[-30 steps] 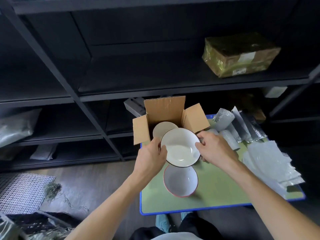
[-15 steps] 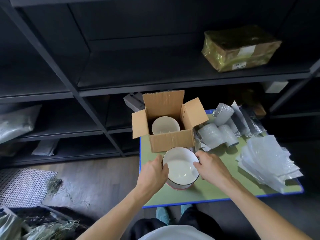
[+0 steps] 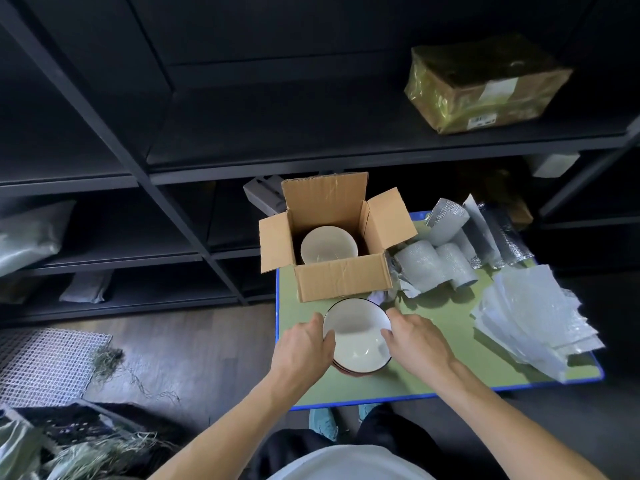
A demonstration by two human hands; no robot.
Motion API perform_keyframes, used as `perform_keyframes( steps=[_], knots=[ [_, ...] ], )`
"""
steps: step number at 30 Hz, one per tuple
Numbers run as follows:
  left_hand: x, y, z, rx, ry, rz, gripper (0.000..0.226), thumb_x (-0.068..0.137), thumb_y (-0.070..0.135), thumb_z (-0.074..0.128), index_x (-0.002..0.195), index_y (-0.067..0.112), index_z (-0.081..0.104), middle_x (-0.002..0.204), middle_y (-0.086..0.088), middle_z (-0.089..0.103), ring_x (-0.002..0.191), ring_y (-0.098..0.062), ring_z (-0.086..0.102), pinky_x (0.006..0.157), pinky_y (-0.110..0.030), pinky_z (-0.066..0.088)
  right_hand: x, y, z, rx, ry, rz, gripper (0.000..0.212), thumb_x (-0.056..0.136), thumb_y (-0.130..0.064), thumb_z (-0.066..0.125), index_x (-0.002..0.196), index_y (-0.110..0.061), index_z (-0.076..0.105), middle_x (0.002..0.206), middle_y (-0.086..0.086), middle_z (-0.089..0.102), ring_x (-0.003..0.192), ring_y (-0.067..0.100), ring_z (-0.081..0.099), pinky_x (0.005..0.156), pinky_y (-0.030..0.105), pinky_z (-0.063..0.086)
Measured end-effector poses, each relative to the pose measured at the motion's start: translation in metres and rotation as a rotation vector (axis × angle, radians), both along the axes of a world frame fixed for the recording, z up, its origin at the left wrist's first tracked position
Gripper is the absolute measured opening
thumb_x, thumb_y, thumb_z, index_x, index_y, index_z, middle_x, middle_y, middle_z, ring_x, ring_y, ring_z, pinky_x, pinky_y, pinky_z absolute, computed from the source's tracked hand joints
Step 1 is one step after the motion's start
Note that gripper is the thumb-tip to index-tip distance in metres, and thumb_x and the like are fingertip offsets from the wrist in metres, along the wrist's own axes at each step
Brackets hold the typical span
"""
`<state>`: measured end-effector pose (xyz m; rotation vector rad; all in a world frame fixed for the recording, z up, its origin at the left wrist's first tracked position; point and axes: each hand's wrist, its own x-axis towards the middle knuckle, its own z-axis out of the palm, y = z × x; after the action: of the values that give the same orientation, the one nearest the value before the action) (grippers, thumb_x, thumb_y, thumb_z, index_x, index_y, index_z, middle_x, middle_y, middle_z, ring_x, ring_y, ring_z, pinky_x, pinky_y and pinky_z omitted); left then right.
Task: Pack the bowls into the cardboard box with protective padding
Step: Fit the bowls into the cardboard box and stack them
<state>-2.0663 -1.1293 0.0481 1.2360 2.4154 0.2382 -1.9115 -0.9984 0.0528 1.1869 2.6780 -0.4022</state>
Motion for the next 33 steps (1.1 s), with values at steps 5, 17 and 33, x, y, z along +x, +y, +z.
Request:
perform_keyframes(
  steps=[5,17,33],
  knots=[
    [-0.011,-0.004,0.009,0.131,0.256,-0.069,0.034,0.101,0.045,0.041,0.093,0.016,0.057,0.073,0.001,0.066,0.057,-0.026,0.054,0.053,-0.031,0.041,-0.003,-0.002,0.018,0.203,0.033,0.09,0.026,0.098,-0.034,0.051,0.116,-0.016,0.06,0.09,0.0,0.072,0.079,0.025,0.07,0.059,0.031,0.038],
    [-0.087,0.04,0.034,0.385,0.452,-0.034,0.023,0.093,0.034,0.048,0.095,0.016,0.063,0.093,-0.002,0.059,0.079,-0.026,0.052,0.063,-0.04,0.047,-0.062,0.049,0.052,0.206,0.19,0.176,0.025,0.099,-0.032,0.047,0.114,-0.018,0.062,0.111,0.001,0.058,0.109,0.025,0.054,0.083,0.041,0.051],
    [-0.108,0.061,0.014,0.326,0.378,-0.019,0.057,0.095,0.048,0.045,0.135,0.008,0.054,0.136,-0.005,0.055,0.108,-0.023,0.06,0.076,-0.035,0.056,-0.145,0.093,0.032,-0.016,-0.042,0.183,0.038,0.1,-0.029,0.051,0.132,-0.008,0.052,0.124,0.014,0.055,0.116,0.037,0.054,0.093,0.041,0.043]
  ],
)
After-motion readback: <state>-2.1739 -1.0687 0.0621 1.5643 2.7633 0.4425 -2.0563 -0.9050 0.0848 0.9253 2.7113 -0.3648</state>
